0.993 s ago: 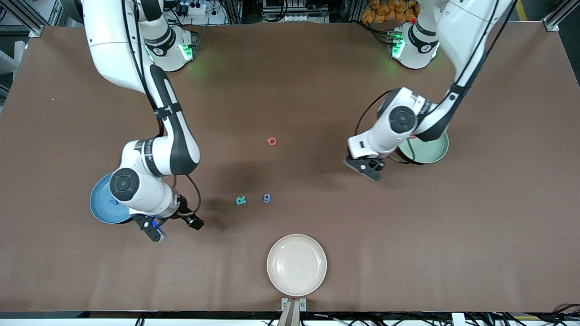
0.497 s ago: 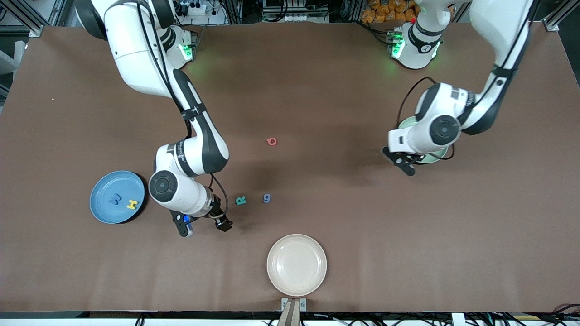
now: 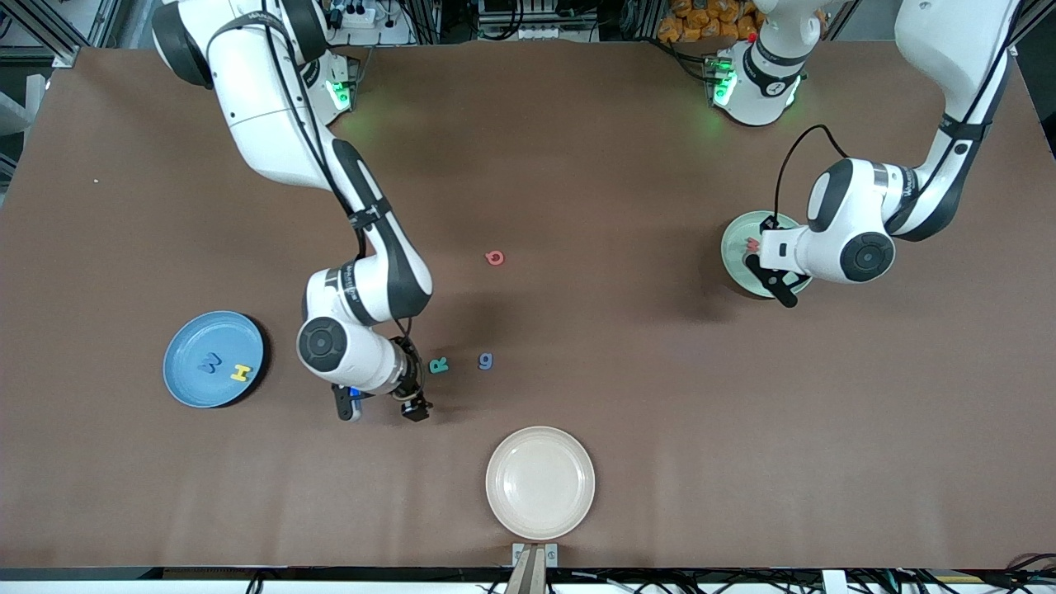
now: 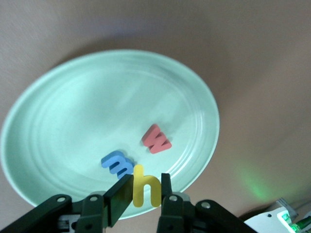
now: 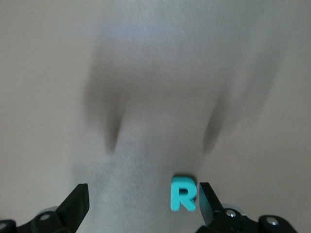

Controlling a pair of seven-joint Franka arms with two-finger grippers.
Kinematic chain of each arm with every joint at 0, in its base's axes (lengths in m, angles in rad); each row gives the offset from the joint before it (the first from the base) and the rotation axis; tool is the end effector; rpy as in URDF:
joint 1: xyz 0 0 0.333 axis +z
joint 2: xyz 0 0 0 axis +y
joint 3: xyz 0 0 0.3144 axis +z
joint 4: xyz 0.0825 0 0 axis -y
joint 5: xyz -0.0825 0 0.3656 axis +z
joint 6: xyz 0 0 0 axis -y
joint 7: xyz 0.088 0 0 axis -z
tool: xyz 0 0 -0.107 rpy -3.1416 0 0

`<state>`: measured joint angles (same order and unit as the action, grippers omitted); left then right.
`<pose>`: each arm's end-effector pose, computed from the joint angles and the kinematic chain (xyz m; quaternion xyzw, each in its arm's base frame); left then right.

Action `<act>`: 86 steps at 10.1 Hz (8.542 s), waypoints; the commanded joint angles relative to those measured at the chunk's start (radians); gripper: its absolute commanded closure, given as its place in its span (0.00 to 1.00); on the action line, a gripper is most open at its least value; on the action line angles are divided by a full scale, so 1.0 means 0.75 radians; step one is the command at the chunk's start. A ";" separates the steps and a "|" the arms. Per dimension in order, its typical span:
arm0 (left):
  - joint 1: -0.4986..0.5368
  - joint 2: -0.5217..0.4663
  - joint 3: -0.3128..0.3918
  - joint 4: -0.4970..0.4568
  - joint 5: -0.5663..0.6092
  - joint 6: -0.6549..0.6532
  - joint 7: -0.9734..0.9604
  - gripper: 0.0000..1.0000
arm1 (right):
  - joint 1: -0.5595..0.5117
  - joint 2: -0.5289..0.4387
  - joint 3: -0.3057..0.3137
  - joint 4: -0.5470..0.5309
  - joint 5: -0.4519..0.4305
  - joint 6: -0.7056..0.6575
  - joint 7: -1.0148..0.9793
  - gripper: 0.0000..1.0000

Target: Sort uppercase to blue plate, lowercase to green plate

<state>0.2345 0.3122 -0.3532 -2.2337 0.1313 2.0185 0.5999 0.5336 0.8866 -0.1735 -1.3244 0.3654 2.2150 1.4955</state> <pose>0.4703 -0.0527 0.2224 0.8887 -0.3851 -0.2408 0.0625 0.6662 0.2957 0.2155 -0.7969 0.5987 0.0578 0.0562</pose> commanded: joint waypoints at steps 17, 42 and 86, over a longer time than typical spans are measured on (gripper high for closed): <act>-0.069 0.044 0.025 0.143 -0.050 -0.063 -0.198 0.15 | 0.109 0.037 -0.057 -0.032 -0.062 0.035 0.278 0.00; -0.946 0.512 0.166 0.702 -0.711 1.430 -1.015 0.15 | -0.079 -0.088 -0.175 -0.061 -0.209 -0.095 -0.293 1.00; -1.673 1.226 0.827 1.305 -0.568 1.604 -1.019 0.59 | -0.484 -0.415 -0.198 -0.482 -0.211 -0.184 -1.358 0.00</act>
<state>-1.0083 1.1944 0.2533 -1.2780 -0.2965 3.2351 -0.1403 0.1770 0.6007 -0.3303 -1.6712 0.2139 2.0798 0.4848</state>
